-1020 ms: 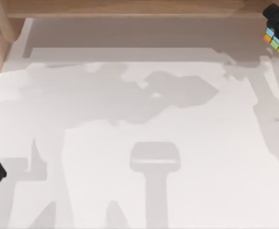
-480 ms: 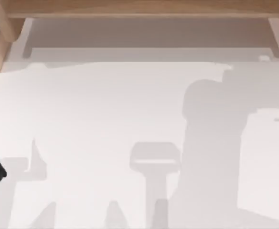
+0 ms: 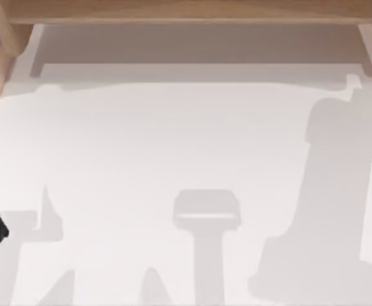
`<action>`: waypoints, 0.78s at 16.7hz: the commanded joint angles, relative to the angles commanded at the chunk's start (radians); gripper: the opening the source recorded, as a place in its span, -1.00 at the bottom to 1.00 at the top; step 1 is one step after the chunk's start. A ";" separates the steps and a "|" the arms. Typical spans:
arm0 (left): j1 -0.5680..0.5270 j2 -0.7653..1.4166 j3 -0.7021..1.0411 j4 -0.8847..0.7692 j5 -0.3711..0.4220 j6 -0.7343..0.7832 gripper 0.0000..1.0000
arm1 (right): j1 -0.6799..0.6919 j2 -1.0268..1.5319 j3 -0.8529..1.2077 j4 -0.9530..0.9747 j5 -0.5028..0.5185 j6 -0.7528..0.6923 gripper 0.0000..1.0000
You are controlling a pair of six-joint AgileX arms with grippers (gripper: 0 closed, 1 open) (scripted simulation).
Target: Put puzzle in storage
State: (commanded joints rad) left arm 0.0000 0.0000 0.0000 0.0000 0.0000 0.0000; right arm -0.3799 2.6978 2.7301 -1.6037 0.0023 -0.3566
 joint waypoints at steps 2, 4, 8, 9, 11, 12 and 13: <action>0.000 0.000 0.000 0.000 0.000 0.000 1.00 | 0.000 0.000 0.000 0.000 0.000 0.000 -1.00; 0.000 0.000 0.000 0.000 0.000 0.000 1.00 | 0.000 0.000 0.000 0.000 0.000 0.000 -0.70; 0.000 0.000 0.000 0.000 0.000 0.000 1.00 | 0.000 0.000 0.000 0.000 0.000 0.000 -0.10; 0.000 0.000 0.000 0.000 0.000 0.000 1.00 | 0.000 0.000 0.000 0.000 0.000 0.000 0.06; 0.000 0.000 0.000 0.000 0.000 0.000 1.00 | 0.000 0.000 0.000 0.000 0.000 0.000 0.36; 0.000 0.000 0.000 0.000 0.000 0.000 1.00 | 0.000 0.000 0.000 0.000 0.000 0.000 0.51; 0.000 0.000 0.000 0.000 0.000 0.000 1.00 | 0.000 0.000 0.000 0.000 0.000 0.000 0.66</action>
State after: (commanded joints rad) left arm 0.0000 0.0000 0.0000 0.0000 0.0000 0.0000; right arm -0.3799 2.6978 2.7301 -1.6037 0.0023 -0.3566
